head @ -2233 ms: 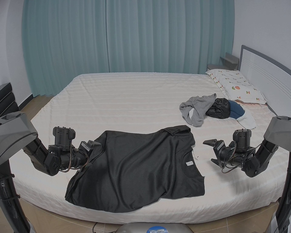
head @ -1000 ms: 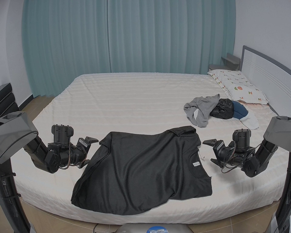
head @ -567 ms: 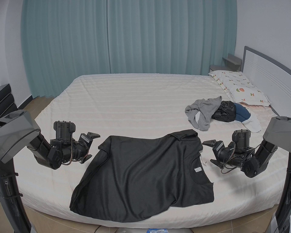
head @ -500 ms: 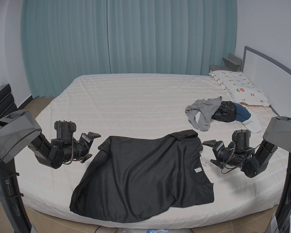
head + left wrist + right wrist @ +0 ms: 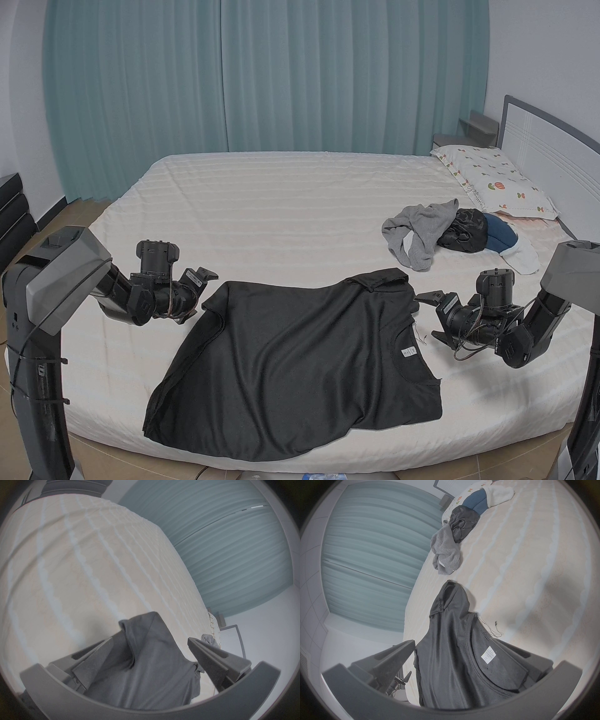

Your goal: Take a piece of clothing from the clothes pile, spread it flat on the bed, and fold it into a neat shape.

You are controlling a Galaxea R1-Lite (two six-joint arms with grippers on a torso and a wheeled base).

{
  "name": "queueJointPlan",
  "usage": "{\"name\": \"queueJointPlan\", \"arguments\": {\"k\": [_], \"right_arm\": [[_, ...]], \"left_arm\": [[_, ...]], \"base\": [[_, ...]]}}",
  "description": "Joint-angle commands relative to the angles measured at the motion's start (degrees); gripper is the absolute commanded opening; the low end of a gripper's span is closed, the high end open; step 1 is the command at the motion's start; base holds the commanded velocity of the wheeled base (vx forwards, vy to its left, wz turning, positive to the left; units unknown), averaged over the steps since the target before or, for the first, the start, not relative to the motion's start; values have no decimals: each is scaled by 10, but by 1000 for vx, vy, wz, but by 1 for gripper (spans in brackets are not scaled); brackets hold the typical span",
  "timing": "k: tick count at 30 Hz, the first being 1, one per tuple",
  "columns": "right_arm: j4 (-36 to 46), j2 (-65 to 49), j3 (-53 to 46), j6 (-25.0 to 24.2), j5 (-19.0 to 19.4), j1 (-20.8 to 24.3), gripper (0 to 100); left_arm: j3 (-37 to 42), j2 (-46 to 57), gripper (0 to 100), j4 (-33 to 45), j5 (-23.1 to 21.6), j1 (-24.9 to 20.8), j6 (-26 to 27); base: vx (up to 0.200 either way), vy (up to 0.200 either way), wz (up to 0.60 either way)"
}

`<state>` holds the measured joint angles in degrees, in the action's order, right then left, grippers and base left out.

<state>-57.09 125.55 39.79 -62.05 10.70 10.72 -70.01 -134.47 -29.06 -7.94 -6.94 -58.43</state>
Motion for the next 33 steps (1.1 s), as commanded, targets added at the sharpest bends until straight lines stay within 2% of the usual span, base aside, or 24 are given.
{"name": "queueJointPlan", "arguments": {"k": [1, 7, 16, 17, 26, 33], "right_arm": [[0, 0, -1, 0, 0, 1, 100], [0, 1, 0, 0, 0, 0, 100], [0, 1, 0, 0, -1, 0, 100], [0, 1, 0, 0, -1, -1, 100], [0, 6, 1, 0, -1, -2, 100], [-1, 9, 4, 1, -2, -1, 100]], "left_arm": [[-78, -83, 100, 17, 26, -4, 35], [-110, -112, 100, 20, 55, -4, 56], [-136, -124, 100, 19, 57, -3, 56], [-137, -126, 0, 20, 57, -4, 56], [-154, -133, 0, 18, 66, 1, 56], [-234, -149, 0, 14, 110, 33, 56]], "base": [[0, 0, 0], [0, 0, 0], [0, 0, 0], [0, 0, 0], [0, 0, 0], [0, 0, 0]]}}
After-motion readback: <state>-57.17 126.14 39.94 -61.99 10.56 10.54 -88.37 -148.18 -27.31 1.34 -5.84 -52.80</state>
